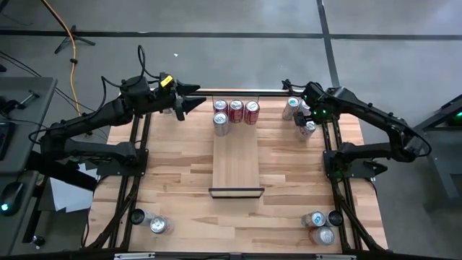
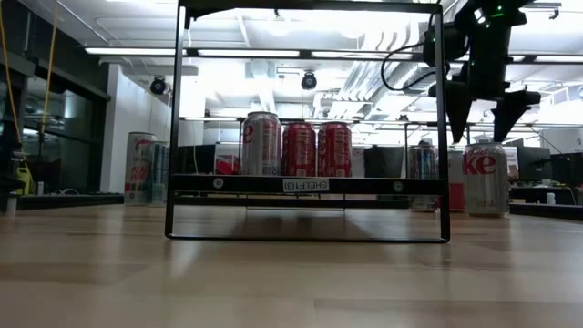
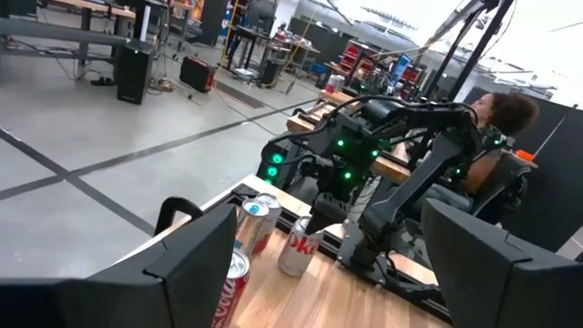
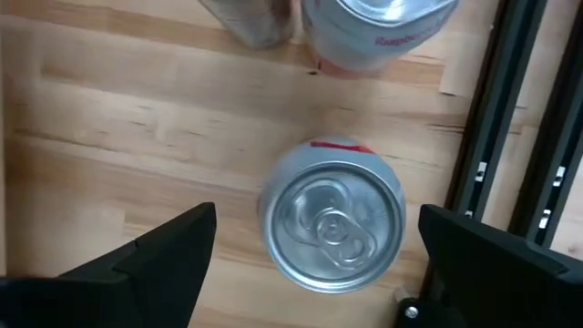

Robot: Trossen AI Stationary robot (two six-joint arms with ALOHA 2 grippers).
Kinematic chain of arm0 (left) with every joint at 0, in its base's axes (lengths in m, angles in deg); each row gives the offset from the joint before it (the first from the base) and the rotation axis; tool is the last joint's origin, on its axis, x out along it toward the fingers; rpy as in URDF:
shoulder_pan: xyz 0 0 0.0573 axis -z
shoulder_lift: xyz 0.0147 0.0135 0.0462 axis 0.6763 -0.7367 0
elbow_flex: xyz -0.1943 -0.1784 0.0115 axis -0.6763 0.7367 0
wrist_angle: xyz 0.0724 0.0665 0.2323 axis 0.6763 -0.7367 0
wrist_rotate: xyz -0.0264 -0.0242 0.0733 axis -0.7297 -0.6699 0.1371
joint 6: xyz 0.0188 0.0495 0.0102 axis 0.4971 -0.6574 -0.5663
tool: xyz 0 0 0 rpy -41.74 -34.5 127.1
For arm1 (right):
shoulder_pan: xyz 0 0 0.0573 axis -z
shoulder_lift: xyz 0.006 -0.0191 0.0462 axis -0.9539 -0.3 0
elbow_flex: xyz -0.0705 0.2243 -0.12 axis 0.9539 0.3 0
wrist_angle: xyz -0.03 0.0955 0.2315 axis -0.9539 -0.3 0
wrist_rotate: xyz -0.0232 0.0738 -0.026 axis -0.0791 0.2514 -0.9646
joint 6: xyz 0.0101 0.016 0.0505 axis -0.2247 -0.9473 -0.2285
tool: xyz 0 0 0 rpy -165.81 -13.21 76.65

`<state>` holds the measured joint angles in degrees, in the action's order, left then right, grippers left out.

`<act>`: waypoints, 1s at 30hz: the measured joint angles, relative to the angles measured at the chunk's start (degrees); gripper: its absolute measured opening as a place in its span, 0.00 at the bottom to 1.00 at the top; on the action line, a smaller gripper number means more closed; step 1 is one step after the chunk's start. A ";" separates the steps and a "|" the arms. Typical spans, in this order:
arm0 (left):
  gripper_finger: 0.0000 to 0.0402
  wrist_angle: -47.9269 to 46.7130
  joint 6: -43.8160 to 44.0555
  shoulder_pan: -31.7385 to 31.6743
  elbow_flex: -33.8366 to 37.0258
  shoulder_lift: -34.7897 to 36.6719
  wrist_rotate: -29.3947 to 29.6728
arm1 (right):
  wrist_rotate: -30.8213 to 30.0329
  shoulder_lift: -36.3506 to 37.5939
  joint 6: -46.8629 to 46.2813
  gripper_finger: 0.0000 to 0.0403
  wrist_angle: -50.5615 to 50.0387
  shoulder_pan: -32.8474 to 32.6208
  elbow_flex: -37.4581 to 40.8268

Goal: Place canned beverage on shelf
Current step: Put the right red silver soda can on the shelf aligned with the other red silver soda can

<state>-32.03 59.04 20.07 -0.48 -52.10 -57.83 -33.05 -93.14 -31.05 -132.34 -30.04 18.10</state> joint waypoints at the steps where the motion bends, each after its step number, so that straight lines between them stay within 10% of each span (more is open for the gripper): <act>1: 0.74 0.02 0.01 0.00 0.00 0.00 0.00 | -0.19 0.00 -0.06 0.92 -0.02 0.00 0.43; 17: 0.74 0.10 0.03 0.00 0.00 0.00 0.04 | -1.38 -0.72 -1.13 0.91 6.11 -0.02 7.44; 30: 0.74 0.08 -0.48 0.00 0.00 0.00 0.39 | -2.15 -0.27 1.11 0.71 2.12 -0.17 4.16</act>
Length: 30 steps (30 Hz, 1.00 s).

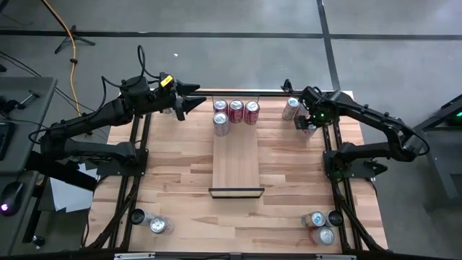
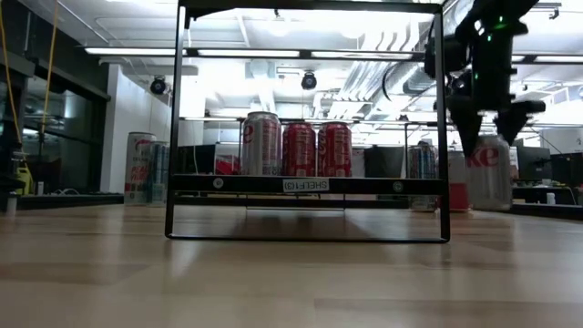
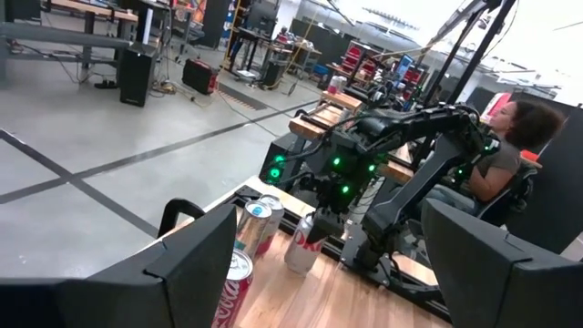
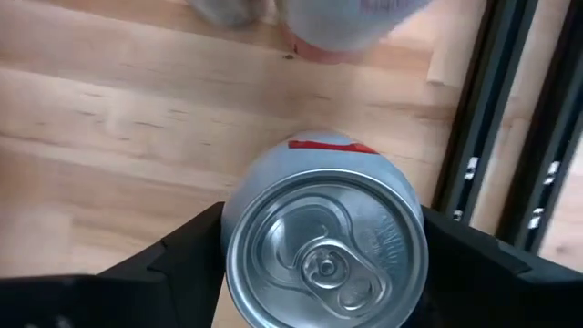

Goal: Place canned beverage on shelf
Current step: Put the right red silver soda can on the shelf aligned with the other red silver soda can

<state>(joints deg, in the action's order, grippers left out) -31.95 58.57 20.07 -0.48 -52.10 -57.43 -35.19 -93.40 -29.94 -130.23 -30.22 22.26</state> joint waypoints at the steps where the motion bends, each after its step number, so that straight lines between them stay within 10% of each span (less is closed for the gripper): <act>1: 0.74 0.01 0.00 0.00 0.00 0.00 0.00 | -0.01 0.36 0.55 0.71 -1.37 0.00 -1.53; 19: 0.74 0.49 0.04 0.02 0.00 0.20 0.01 | 1.43 -1.75 4.14 0.71 -7.62 -12.42 -34.25; 30: 0.74 1.10 -0.04 0.00 0.00 0.20 0.02 | 6.68 -20.82 11.18 0.71 2.91 -28.65 -45.44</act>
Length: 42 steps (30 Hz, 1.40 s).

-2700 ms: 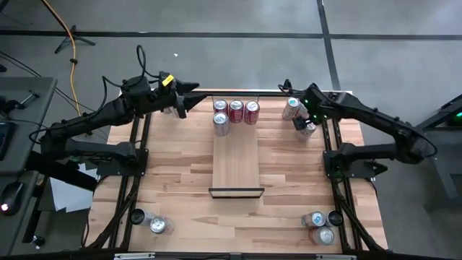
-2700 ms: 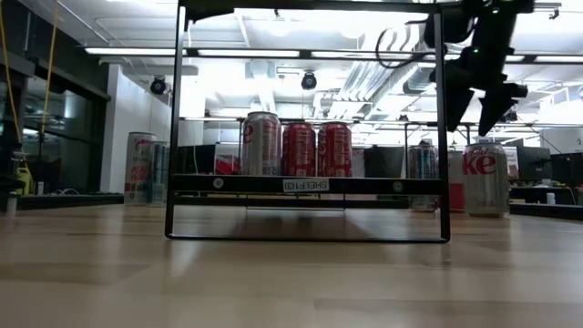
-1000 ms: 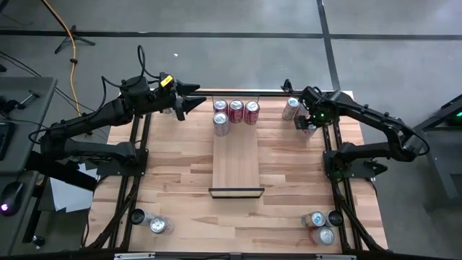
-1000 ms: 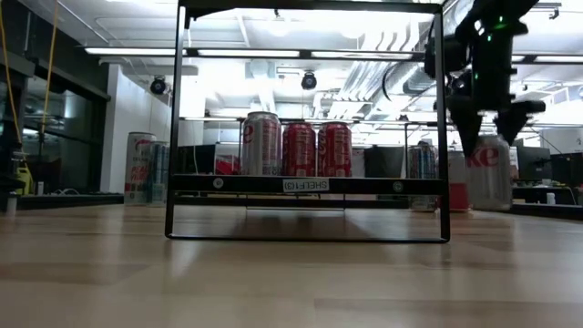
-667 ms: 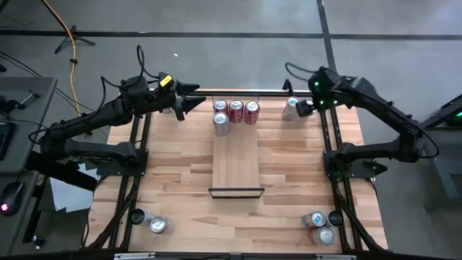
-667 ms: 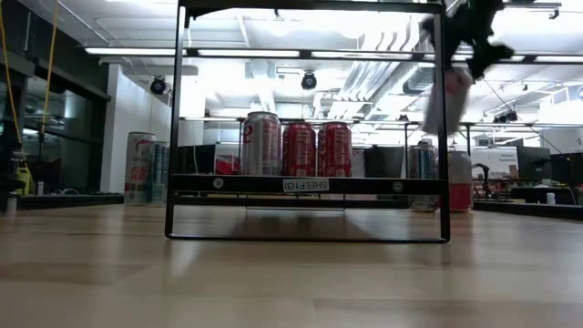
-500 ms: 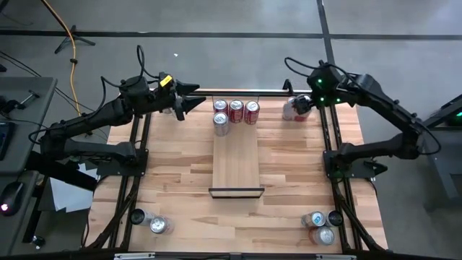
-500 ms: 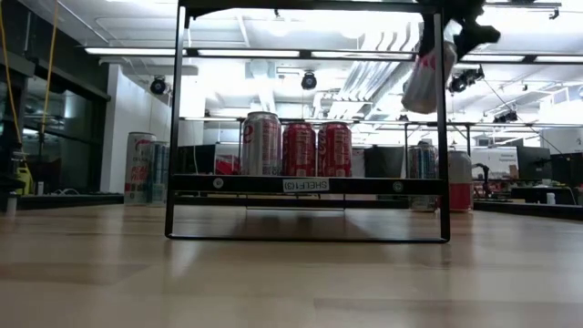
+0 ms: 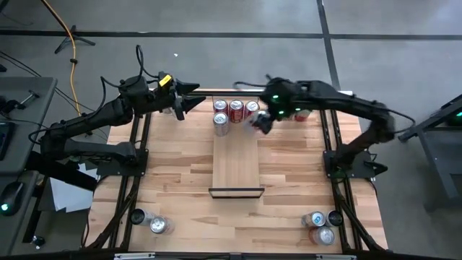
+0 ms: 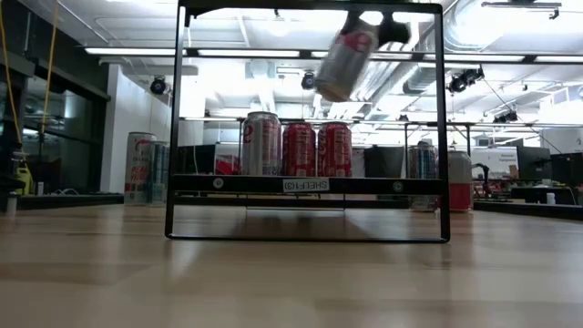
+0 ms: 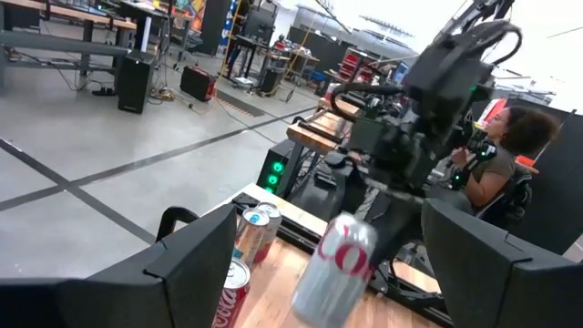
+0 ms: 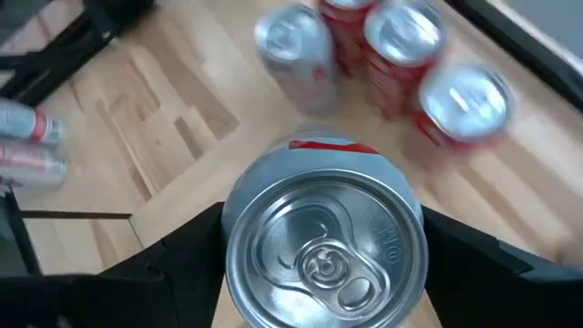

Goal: Place canned beverage on shelf
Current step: Put the right red silver soda can on the shelf aligned with the other red silver soda can

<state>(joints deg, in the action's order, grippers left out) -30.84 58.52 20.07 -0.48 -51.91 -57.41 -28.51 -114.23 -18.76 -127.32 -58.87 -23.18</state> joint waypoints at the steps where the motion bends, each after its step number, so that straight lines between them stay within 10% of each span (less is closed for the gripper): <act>1: 0.74 0.01 0.00 0.01 0.00 0.00 0.03 | -0.24 -2.45 1.58 0.71 -0.88 -0.76 -2.31; 12: 0.74 0.35 -0.97 0.00 0.00 0.00 0.22 | -3.52 -21.66 14.86 0.71 -10.83 -3.76 -20.53; 42: 0.74 0.64 -1.44 0.01 0.00 0.00 0.42 | -4.71 -31.76 8.79 0.71 -10.62 -1.12 -20.21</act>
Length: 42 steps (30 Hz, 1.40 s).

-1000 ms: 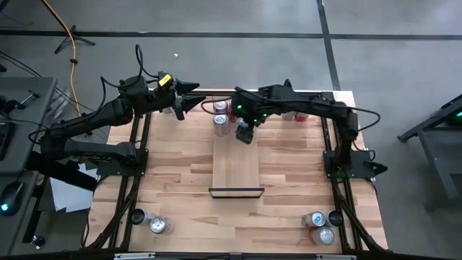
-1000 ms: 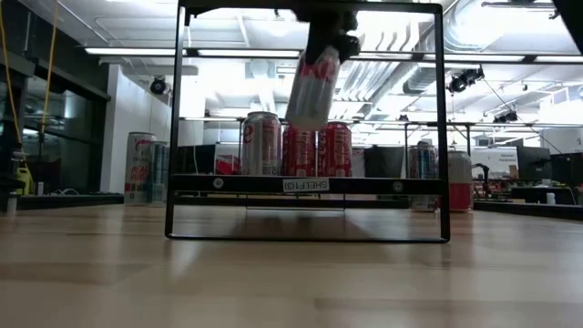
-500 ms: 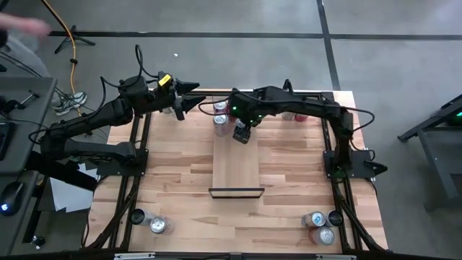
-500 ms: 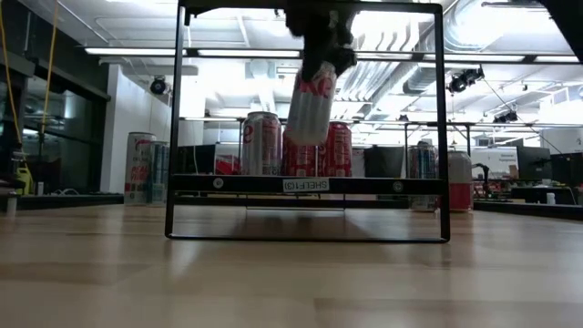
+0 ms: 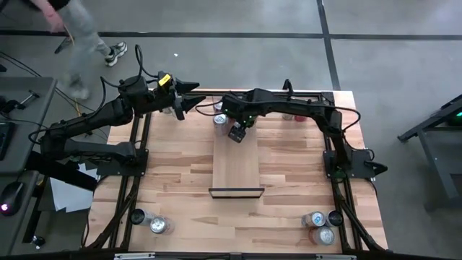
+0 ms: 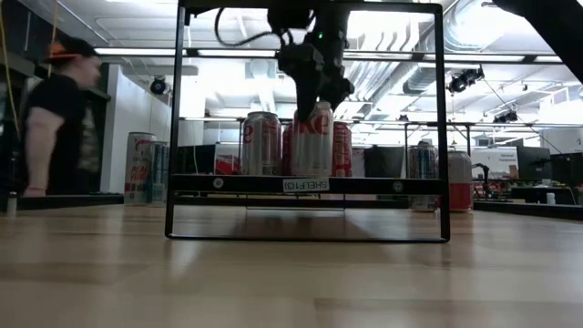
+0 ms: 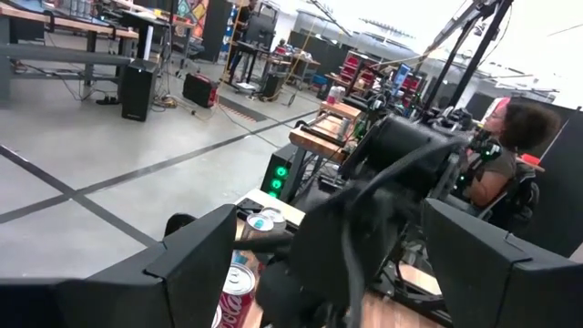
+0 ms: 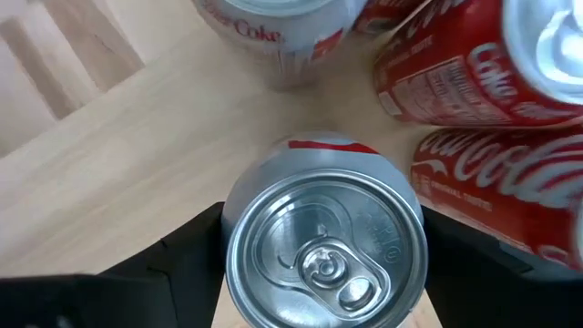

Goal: Place canned beverage on shelf
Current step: Put the right red silver soda can on the shelf aligned with the other red silver soda can

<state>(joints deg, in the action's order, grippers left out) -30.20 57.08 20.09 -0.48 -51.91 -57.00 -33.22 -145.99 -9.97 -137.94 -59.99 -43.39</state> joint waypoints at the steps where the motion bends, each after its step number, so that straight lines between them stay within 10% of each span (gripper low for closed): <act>1: 0.74 0.00 0.00 0.00 0.00 0.00 0.00 | -0.06 -0.55 -0.23 0.71 -0.03 -0.02 0.02; 11: 0.74 0.00 -0.02 -0.01 0.00 0.00 0.00 | 0.27 -1.50 -1.85 0.71 0.74 -0.04 -0.09; 21: 0.74 0.00 -0.52 -0.01 0.00 0.00 0.02 | 0.33 -1.77 5.48 0.97 0.00 0.09 -5.93; 42: 0.74 6.01 -1.11 -0.01 0.00 9.10 -0.44 | 5.86 -1.59 49.31 0.98 -6.28 0.81 -11.14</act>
<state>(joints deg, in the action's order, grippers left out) -24.19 55.97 20.07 -0.48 -42.81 -57.43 -27.36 -147.58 39.34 -144.22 -59.18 -54.53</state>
